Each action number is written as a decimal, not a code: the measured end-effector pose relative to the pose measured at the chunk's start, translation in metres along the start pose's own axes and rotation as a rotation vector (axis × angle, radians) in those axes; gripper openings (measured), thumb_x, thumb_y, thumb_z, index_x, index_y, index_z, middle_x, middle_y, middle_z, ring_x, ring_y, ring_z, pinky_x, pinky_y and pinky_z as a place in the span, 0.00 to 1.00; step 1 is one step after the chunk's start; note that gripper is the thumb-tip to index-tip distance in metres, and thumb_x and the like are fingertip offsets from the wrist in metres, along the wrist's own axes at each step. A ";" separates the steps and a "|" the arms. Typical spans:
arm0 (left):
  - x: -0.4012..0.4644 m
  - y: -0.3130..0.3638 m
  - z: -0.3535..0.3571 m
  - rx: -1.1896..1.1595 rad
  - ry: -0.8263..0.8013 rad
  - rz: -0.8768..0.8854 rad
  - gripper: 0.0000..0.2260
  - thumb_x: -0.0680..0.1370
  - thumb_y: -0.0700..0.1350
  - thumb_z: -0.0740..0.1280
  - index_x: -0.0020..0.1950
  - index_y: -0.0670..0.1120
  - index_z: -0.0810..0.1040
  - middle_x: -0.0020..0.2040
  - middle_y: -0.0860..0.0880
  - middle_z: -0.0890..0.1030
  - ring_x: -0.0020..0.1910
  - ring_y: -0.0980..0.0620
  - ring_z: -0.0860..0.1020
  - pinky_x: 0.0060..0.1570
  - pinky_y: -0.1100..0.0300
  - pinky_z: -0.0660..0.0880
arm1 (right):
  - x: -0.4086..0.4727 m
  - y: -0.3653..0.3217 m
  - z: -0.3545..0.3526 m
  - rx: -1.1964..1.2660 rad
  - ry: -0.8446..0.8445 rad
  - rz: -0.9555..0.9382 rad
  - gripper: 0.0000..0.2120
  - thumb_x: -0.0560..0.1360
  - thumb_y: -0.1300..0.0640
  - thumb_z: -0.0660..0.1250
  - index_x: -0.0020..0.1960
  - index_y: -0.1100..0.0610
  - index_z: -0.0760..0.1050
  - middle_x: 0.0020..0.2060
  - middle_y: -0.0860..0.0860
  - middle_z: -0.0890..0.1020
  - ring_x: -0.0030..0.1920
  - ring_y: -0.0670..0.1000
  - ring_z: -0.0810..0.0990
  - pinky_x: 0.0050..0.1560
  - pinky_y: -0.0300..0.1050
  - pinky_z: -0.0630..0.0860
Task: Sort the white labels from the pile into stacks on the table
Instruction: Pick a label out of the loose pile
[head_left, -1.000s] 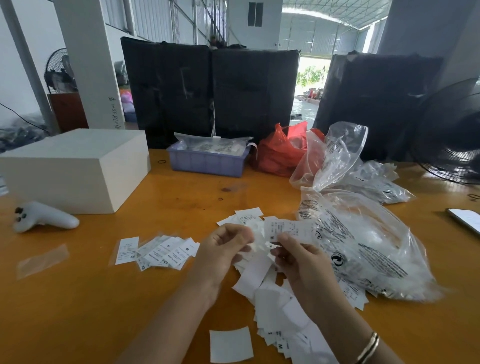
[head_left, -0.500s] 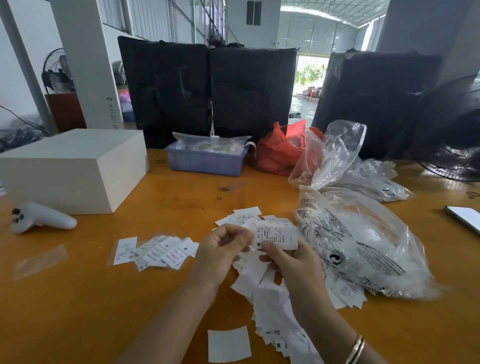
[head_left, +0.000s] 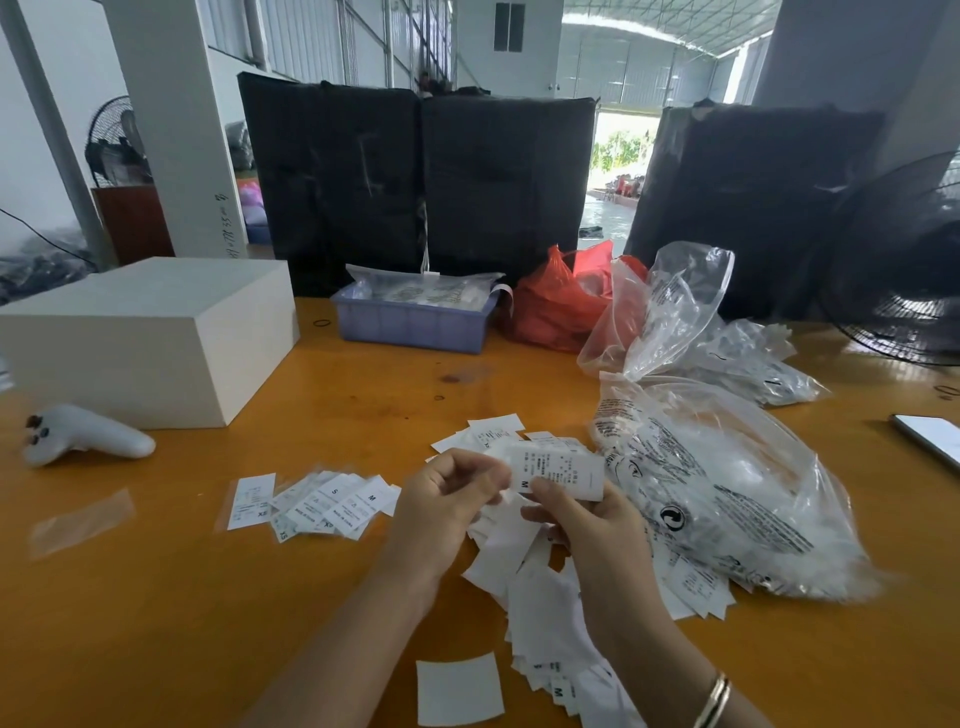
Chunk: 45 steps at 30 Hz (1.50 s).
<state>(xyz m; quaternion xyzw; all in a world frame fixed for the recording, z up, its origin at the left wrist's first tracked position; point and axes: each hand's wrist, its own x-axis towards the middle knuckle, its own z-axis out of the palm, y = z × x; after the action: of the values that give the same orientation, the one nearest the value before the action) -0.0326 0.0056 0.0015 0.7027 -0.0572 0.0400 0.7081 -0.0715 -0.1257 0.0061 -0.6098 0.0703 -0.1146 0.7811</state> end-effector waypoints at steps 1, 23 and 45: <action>0.000 0.000 0.000 -0.008 0.009 0.001 0.05 0.72 0.51 0.71 0.43 0.50 0.80 0.35 0.58 0.83 0.37 0.62 0.80 0.32 0.71 0.73 | -0.001 0.000 0.001 -0.007 -0.011 0.004 0.06 0.72 0.59 0.72 0.49 0.55 0.80 0.37 0.50 0.86 0.37 0.46 0.85 0.28 0.33 0.75; -0.002 0.003 0.000 0.002 -0.039 0.062 0.16 0.64 0.60 0.68 0.45 0.51 0.80 0.38 0.59 0.83 0.39 0.61 0.81 0.34 0.72 0.74 | 0.000 0.002 0.002 -0.181 -0.029 -0.038 0.05 0.72 0.59 0.73 0.44 0.60 0.78 0.36 0.52 0.85 0.37 0.48 0.84 0.34 0.36 0.76; 0.000 0.003 -0.009 0.165 -0.043 0.150 0.13 0.66 0.62 0.68 0.41 0.54 0.82 0.36 0.58 0.84 0.37 0.61 0.82 0.34 0.74 0.74 | 0.006 -0.003 -0.004 0.001 0.000 0.117 0.11 0.69 0.54 0.74 0.47 0.60 0.82 0.39 0.53 0.86 0.45 0.52 0.85 0.45 0.48 0.78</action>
<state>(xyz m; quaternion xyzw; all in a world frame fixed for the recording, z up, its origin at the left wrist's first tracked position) -0.0328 0.0151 0.0042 0.7529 -0.1213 0.0825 0.6416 -0.0674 -0.1320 0.0084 -0.6041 0.1058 -0.0690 0.7868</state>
